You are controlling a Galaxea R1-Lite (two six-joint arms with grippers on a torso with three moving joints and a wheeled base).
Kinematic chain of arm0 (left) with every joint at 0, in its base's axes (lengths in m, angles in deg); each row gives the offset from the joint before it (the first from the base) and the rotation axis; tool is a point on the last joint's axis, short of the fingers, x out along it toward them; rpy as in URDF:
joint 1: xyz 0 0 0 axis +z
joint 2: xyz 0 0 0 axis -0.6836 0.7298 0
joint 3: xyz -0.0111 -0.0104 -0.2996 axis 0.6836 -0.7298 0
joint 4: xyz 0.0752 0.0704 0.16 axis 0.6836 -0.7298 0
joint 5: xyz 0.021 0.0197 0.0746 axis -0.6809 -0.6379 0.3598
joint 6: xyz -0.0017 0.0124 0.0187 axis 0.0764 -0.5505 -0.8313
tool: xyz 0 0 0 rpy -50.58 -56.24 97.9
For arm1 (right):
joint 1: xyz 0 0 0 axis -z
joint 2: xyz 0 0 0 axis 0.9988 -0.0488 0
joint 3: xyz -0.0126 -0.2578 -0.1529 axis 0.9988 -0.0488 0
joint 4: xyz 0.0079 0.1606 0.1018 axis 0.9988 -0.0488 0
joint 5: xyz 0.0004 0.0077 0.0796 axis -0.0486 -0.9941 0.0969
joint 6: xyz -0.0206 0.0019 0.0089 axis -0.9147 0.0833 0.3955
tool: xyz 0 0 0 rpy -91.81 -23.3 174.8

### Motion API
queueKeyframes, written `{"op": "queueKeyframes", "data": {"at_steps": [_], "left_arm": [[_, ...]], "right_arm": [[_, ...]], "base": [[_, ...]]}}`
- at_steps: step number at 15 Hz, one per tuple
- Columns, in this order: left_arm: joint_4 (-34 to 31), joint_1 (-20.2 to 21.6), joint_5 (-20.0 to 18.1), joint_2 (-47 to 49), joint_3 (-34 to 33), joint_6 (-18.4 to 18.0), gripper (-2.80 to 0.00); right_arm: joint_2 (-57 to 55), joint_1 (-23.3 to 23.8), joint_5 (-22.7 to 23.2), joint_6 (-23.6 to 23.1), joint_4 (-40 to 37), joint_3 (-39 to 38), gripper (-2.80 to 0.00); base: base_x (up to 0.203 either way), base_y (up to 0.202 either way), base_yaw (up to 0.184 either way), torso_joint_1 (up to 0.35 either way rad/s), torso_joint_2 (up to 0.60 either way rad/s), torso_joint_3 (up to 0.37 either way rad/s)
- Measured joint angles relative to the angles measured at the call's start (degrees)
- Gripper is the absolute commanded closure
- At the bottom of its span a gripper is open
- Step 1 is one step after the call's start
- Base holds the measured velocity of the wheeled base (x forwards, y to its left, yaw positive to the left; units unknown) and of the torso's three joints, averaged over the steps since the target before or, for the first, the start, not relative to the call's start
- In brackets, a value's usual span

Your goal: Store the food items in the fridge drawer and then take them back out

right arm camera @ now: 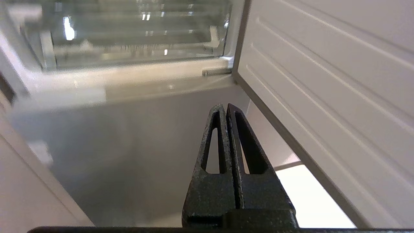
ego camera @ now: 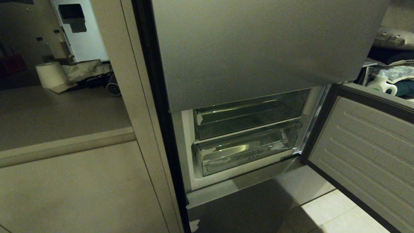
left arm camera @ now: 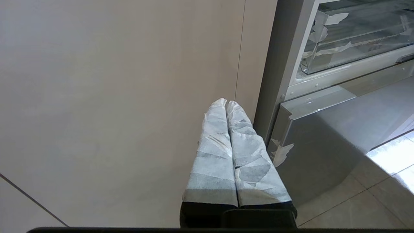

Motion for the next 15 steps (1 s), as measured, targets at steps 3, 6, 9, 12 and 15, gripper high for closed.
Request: {"op": "queueKeyframes", "data": {"at_steps": [3, 6, 9, 12, 15], "left_arm": [[0.0, 0.0, 0.0, 0.0, 0.0, 0.0, 0.0], [0.0, 0.0, 0.0, 0.0, 0.0, 0.0, 0.0], [0.0, 0.0, 0.0, 0.0, 0.0, 0.0, 0.0], [0.0, 0.0, 0.0, 0.0, 0.0, 0.0, 0.0], [0.0, 0.0, 0.0, 0.0, 0.0, 0.0, 0.0]], "right_arm": [[3.11, 0.37, -1.03, 2.44, -0.05, -0.28, 0.0], [3.99, 0.41, -1.08, 2.53, -0.04, -0.34, 0.0], [4.14, 0.41, -1.07, 2.54, -0.04, -0.34, 0.0], [4.19, 0.41, -1.06, 2.53, -0.04, -0.34, 0.0], [4.2, 0.41, -1.08, 2.53, -0.05, -0.34, 0.0]], "base": [[0.0, 0.0, 0.0, 0.0, 0.0, 0.0], [0.0, 0.0, 0.0, 0.0, 0.0, 0.0], [0.0, 0.0, 0.0, 0.0, 0.0, 0.0], [0.0, 0.0, 0.0, 0.0, 0.0, 0.0], [0.0, 0.0, 0.0, 0.0, 0.0, 0.0]]}}
